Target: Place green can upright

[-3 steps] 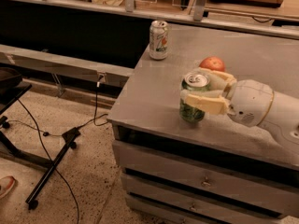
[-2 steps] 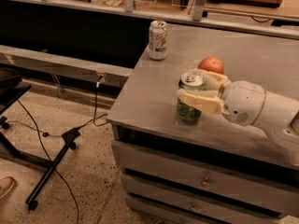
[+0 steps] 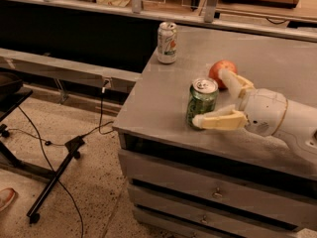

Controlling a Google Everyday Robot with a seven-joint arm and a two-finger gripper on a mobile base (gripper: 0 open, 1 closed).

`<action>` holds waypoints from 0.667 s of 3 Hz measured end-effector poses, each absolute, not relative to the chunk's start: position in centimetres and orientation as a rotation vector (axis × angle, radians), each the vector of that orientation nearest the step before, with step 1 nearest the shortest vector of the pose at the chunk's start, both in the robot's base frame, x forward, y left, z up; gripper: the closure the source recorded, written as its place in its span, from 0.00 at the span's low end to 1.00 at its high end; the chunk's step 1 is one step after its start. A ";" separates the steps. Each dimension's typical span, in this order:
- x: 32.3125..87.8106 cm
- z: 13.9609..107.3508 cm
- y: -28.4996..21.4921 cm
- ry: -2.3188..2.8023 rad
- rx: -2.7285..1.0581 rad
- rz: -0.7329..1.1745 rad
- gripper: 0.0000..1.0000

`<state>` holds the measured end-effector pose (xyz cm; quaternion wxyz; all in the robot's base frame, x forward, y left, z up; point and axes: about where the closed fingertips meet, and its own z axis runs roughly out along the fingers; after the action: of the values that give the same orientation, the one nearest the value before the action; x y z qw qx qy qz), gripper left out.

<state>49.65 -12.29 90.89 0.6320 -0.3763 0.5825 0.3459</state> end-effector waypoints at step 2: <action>47.2 91.3 -21.1 1.503 -0.791 0.517 0.00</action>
Offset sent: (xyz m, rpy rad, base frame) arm -0.0559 -0.1577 0.0175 -0.2386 0.0595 -0.3740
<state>47.22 -21.10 91.31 0.6311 -0.3455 0.6568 0.2259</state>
